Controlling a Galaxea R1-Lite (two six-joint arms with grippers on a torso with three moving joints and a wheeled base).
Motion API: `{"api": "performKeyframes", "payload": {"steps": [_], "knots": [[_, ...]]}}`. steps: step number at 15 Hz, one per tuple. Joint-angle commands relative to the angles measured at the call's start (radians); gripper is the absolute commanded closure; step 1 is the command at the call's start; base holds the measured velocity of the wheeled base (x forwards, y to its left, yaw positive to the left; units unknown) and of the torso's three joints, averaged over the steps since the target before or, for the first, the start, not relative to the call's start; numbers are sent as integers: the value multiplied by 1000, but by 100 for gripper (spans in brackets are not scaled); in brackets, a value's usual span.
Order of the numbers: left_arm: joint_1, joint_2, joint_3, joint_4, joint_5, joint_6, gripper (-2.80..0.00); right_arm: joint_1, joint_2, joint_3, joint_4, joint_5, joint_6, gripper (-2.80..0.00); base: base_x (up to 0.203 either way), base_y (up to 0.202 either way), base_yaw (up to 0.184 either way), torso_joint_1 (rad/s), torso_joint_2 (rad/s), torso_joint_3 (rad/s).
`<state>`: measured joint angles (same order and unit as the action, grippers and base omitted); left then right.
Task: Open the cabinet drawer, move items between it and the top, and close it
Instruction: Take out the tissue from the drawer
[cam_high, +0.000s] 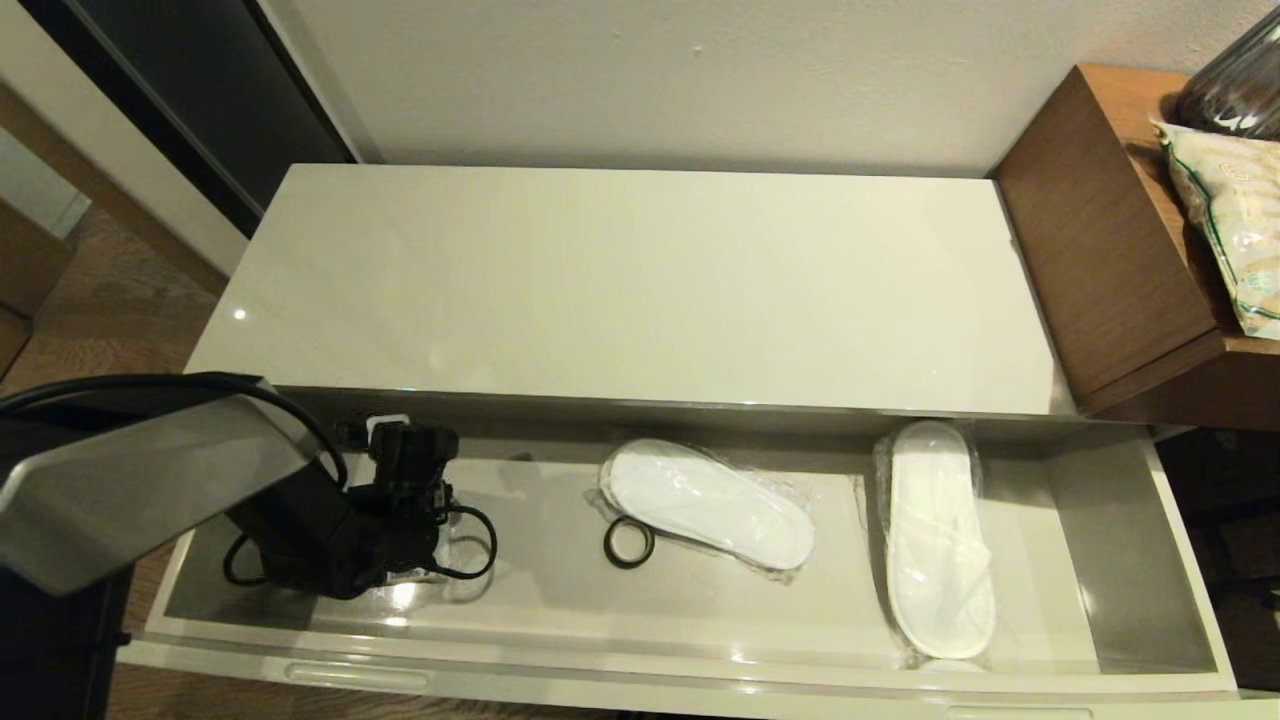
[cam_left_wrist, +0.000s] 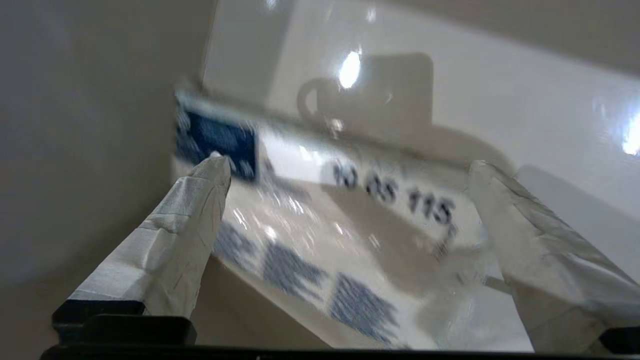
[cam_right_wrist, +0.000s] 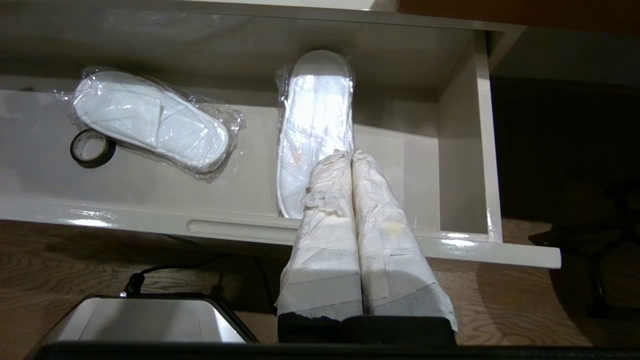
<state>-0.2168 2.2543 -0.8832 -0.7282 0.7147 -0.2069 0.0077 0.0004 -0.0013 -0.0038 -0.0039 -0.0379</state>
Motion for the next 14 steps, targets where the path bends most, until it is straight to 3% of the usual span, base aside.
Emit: {"api": "performKeyframes", "payload": {"steps": [1,5,7,14], "knots": [[-10,14,-24,58,9,-80,-280,0,-2,0,-1,-1,0,0,0,0,0,0,0,0],[-18,11,-137,329,9,-301,-280,0,-2,-1,-1,-1,0,0,0,0,0,0,0,0],[-18,9,-172,412,3,-372,-280,0,-2,0,-1,-1,0,0,0,0,0,0,0,0],[-54,84,-193,432,-3,-405,-280,0,-2,0,-1,-1,0,0,0,0,0,0,0,0]]}}
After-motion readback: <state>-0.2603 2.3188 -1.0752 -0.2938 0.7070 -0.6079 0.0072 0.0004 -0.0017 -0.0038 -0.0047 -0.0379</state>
